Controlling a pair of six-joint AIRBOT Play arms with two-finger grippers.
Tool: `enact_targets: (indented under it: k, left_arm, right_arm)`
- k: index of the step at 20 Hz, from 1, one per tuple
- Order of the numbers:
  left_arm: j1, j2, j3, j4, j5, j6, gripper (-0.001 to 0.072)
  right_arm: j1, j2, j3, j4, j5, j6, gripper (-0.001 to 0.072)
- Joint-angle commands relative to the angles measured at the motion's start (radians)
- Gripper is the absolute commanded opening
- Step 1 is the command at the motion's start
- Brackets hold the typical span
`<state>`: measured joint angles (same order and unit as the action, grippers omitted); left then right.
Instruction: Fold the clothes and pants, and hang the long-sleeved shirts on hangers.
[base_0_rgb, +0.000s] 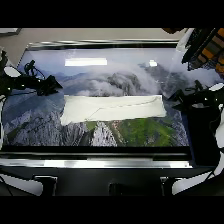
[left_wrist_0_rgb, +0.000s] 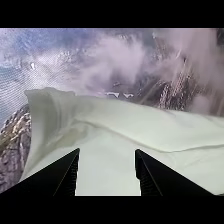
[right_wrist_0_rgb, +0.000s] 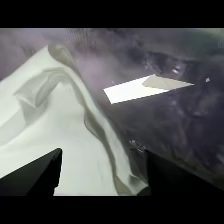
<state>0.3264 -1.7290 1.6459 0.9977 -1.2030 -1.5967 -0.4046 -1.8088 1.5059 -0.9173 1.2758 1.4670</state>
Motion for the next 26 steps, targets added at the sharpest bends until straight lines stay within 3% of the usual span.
enact_targets:
  k: [1, 4, 7, 9, 10, 11, 13, 16, 19, 23, 26]
  left_arm:
    - [0.002, 0.024, 0.004, 0.027, -0.004, -0.001, 0.0411]
    - [0.002, 0.024, 0.004, 0.024, -0.005, -0.001, 0.0411]
    - [-0.008, 0.024, 0.004, 0.023, -0.004, -0.001, 0.041]
    - [-0.027, 0.024, 0.004, 0.023, 0.002, -0.001, 0.041]
    - [-0.043, 0.023, 0.004, 0.021, 0.007, -0.002, 0.0406]
    - [-0.063, 0.023, 0.004, 0.01, 0.008, -0.001, 0.0355]
    - [-0.111, 0.018, 0.004, -0.016, 0.009, -0.002, 0.0024]
    - [-0.233, -0.02, 0.004, -0.03, 0.055, -0.094, 0.0018]
    - [-0.406, -0.093, 0.004, -0.071, 0.153, -0.186, 0.0018]
    - [-0.646, -0.214, 0.004, -0.316, 0.361, -0.185, 0.0017]
    - [-0.771, -0.302, 0.012, -0.505, 0.446, -0.185, 0.0017]
  right_arm:
    - [0.015, -0.071, 0.004, 0.063, 0.021, -0.103, 0.0586]
    - [0.055, -0.103, 0.004, 0.102, -0.011, -0.132, 0.0575]
    - [0.102, -0.114, 0.004, 0.112, -0.028, -0.137, 0.0509]
    - [0.137, -0.114, 0.004, 0.074, -0.042, -0.136, 0.0343]
    - [0.149, -0.114, 0.004, 0.067, -0.04, -0.136, 0.0189]
    - [0.154, -0.106, 0.004, 0.07, -0.031, -0.133, 0.0048]
    - [0.158, -0.053, 0.005, 0.031, -0.027, -0.074, 0.0028]
    - [0.158, 0.061, 0.047, -0.152, 0.037, 0.067, 0.0028]
    - [0.158, 0.143, 0.154, -0.293, 0.163, 0.131, 0.0028]
    - [0.158, 0.227, 0.275, -0.345, 0.245, 0.164, 0.0028]
    - [0.158, 0.288, 0.308, -0.348, 0.291, 0.198, 0.0028]
